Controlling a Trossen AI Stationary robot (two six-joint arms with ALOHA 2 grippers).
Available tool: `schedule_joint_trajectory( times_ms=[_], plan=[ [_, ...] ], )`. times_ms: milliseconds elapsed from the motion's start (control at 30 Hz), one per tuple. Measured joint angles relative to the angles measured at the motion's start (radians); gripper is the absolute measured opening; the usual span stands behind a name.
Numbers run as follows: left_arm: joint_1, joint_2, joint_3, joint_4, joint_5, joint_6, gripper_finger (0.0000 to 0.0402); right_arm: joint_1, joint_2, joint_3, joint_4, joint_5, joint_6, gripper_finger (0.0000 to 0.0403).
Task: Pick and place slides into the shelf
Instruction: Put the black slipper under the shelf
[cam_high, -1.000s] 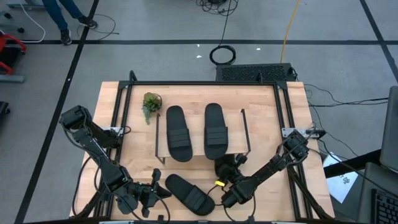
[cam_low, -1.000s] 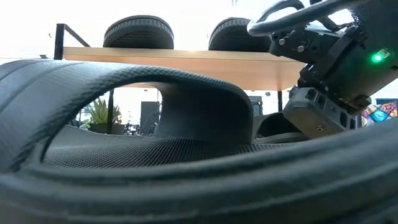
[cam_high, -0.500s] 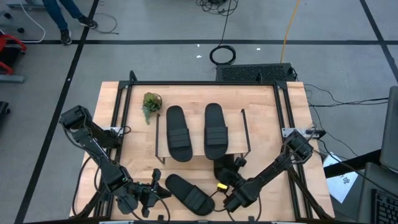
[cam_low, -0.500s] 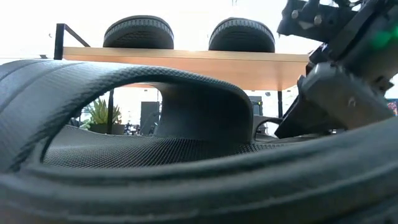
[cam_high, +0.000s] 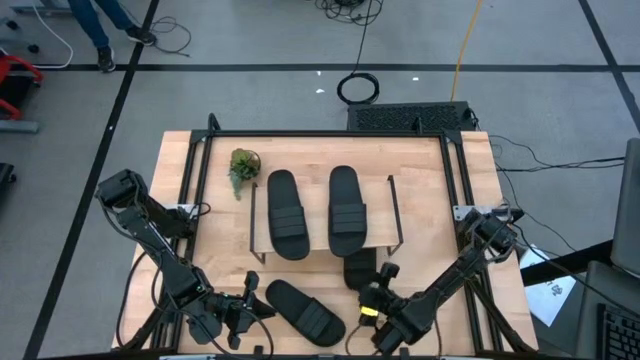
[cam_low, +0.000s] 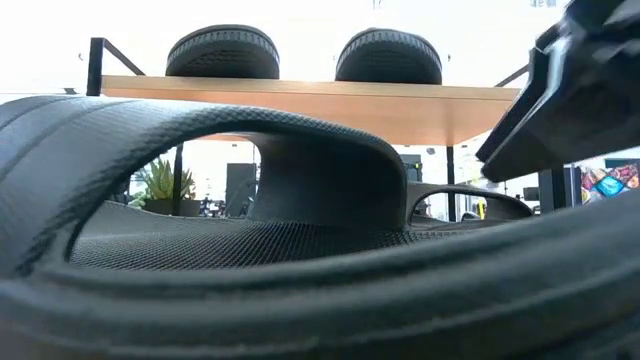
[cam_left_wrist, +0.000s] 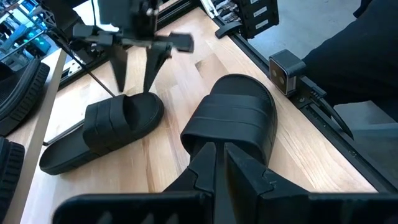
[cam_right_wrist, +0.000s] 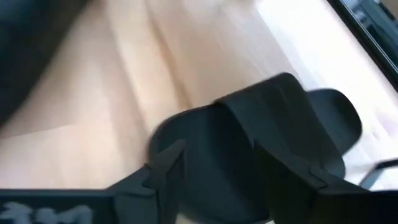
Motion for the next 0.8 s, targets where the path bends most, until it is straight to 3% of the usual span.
schedule_joint_trajectory(
  times_ms=[333,533,800],
  plan=[
    [0.0,0.0,0.0,-0.017,0.0,0.001,0.0031,0.014,-0.011,-0.01,0.229,-0.14,-0.294,0.001],
    [0.0,0.0,0.0,-0.025,0.0,0.0,0.0031,-0.017,-0.012,-0.058,0.336,-0.287,-0.352,0.0003],
    [0.0,0.0,0.0,-0.026,0.0,-0.001,0.0031,-0.046,-0.011,-0.111,0.378,-0.289,-0.354,0.0001]
  ],
)
